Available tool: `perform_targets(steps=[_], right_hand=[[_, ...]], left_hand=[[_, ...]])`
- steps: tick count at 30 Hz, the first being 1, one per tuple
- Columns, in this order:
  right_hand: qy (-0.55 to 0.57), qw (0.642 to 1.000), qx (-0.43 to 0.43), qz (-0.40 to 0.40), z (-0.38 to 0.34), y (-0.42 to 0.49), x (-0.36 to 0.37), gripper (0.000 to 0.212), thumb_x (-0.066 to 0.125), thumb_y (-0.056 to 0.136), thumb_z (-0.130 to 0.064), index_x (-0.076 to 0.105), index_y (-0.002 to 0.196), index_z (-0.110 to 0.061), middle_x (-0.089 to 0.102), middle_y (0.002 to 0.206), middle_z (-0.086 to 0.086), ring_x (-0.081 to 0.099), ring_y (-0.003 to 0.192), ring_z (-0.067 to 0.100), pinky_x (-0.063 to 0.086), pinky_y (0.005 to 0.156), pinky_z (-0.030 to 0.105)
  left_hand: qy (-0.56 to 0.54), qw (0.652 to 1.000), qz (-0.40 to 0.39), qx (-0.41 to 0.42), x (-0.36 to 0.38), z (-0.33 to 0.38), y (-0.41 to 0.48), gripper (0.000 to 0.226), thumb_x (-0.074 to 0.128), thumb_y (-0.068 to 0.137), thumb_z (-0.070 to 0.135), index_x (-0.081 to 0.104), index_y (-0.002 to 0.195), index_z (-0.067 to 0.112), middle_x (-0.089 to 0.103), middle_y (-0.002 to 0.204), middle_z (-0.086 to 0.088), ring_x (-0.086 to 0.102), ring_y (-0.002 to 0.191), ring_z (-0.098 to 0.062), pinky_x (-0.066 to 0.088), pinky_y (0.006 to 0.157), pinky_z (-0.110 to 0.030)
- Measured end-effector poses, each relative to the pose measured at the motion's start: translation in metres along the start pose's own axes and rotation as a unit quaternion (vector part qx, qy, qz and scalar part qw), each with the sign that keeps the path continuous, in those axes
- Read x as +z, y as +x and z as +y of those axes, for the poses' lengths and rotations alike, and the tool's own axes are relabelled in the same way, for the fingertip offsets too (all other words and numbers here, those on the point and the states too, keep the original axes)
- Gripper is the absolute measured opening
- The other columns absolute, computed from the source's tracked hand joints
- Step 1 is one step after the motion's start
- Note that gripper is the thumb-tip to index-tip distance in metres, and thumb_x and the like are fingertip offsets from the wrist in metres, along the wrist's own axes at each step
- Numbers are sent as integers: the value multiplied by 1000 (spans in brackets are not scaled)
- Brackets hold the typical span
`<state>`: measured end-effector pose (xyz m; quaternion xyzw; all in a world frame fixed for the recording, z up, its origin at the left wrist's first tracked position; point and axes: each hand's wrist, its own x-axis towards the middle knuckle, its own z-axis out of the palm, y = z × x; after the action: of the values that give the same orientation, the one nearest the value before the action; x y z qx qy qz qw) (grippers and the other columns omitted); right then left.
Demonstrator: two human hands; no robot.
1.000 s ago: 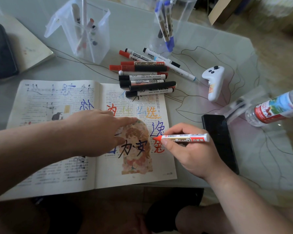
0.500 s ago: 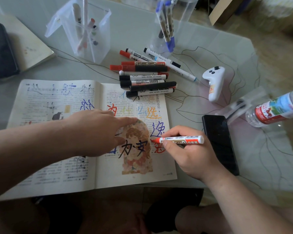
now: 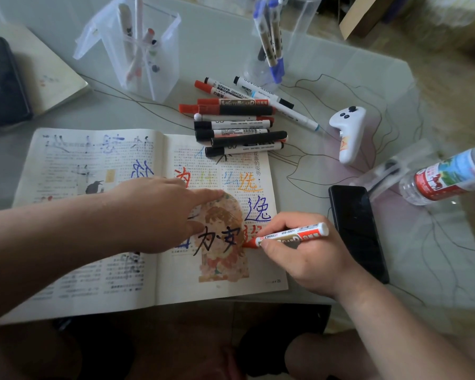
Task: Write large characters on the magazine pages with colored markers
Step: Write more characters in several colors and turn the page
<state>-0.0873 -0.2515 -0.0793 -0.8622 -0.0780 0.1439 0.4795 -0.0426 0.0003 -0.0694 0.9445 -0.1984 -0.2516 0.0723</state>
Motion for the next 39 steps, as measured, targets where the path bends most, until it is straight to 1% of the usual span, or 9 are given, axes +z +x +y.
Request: perform_targets(steps=[6,11,16,18,20,25,28,33,39], right_hand=[[-4,1000,9,14,0,1,-1,10,70,77,-23,74,73,-15,71,70,3,66,66,22,52,56,44],[-31,998,43,32,1,4,-8,11,65,69,-19,64,61,-11,58,52,-4,48,50,6,37,47,25],[-37,997,18,72,-7,7,-16,17,60,66,-17,57,59,-2,47,47,4,39,47,8,31,46,25],[6,997,-14,73,-16,6,-16,13,60,68,-11,57,60,0,44,45,-4,37,45,5,29,46,20],[47,996,-50,63,-29,6,-15,8,62,72,-5,61,65,0,50,48,-5,40,46,5,32,47,17],[247,966,-66,40,-55,15,-12,13,70,76,-15,61,81,-6,50,60,14,43,55,26,37,50,30],[280,956,-81,28,-65,21,-8,18,69,75,-22,62,78,-6,45,58,23,37,52,32,33,47,35],[285,953,-94,34,-80,22,1,18,68,75,-24,62,78,-7,40,60,30,28,55,49,27,49,44],[186,976,-114,0,-89,22,6,15,77,80,-22,67,82,-12,61,61,5,55,56,19,43,52,28]], left_hand=[[3,1000,10,3,2,-1,0,63,41,97,65,0,145,68,52,127,9,54,122,-18,50,87,-35],[-1,1000,15,1,1,0,-1,62,40,97,65,0,144,68,52,128,9,54,121,-17,51,88,-36],[4,1000,11,5,-4,5,-6,69,43,96,63,-7,145,64,54,131,9,55,119,-18,53,91,-38],[-15,999,30,8,-6,8,-9,79,48,98,50,-12,148,56,60,124,7,59,106,-15,53,82,-32],[-82,996,36,16,-10,14,-12,86,51,96,33,-13,150,50,63,96,7,58,78,-9,48,64,-25],[-290,955,31,59,-30,24,-28,87,55,87,10,8,145,56,59,91,24,57,71,1,44,66,-21],[-391,916,28,87,-37,24,-36,86,50,82,7,15,147,51,62,89,16,56,70,-6,47,70,-28],[-391,913,56,102,-45,19,-47,80,51,85,12,15,149,47,61,89,15,57,76,-8,51,77,-33],[-331,937,59,93,-48,20,-53,81,52,87,8,14,146,49,57,89,18,55,79,1,43,71,-16]])
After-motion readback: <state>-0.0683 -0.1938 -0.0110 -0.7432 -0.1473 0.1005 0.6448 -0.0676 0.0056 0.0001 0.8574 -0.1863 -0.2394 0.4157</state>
